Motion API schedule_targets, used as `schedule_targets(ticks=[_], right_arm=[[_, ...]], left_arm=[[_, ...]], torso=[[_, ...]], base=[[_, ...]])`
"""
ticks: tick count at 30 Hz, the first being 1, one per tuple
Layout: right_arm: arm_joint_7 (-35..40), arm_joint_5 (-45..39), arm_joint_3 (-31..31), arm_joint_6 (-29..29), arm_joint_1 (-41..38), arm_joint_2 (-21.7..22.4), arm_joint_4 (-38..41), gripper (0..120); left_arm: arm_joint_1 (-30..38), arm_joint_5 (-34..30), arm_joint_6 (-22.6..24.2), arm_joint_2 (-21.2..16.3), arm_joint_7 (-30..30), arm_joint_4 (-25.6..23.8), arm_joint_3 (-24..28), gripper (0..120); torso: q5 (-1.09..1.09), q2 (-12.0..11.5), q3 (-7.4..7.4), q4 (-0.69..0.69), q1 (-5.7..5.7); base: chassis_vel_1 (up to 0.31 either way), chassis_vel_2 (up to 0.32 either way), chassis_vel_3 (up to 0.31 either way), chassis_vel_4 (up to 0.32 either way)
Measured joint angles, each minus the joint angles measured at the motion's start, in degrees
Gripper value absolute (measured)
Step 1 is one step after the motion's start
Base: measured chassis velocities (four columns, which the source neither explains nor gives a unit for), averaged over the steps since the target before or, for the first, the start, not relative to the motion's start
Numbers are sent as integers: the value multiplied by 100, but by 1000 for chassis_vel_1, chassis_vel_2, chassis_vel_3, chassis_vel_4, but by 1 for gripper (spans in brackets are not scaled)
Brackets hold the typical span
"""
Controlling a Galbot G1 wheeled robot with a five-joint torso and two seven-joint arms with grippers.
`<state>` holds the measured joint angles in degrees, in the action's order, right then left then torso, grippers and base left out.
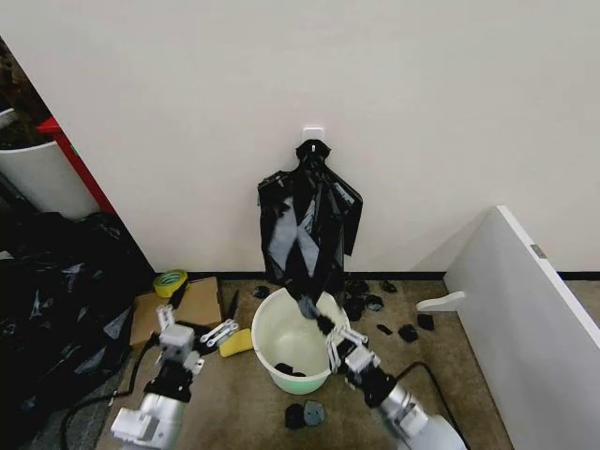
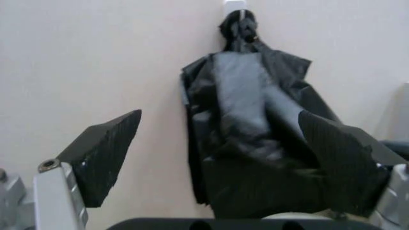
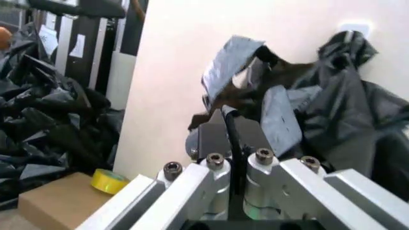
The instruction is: Place the garbage bag over the trash bin.
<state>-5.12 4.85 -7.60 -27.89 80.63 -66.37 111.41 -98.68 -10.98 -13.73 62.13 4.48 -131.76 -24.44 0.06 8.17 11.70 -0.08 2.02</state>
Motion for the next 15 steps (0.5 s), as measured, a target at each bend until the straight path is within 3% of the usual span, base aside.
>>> schedule_targets(ticks=[1,5,8,15], right_arm=[[0,0,0,0,0,0,0,0],[2,225,33,11,-6,-88,-29,0],[-20,334,67,-23,-11,-140,-81,0],[-58,353,62,-38,-14,-176,-100,0]], left_arm=[[0,0,0,0,0,0,0,97],[1084,-489,462,-608,89,276,422,98],[1607,-913,687,-893,157,441,580,98],[2519,-1345,875,-1085,254,902,1250,99]], torso=[[0,0,0,0,0],[-3,0,1,-11,0],[-3,0,0,-6,0],[-4,0,0,-7,0]], base=[[0,0,0,0],[0,0,0,0],[0,0,0,0],[0,0,0,0]])
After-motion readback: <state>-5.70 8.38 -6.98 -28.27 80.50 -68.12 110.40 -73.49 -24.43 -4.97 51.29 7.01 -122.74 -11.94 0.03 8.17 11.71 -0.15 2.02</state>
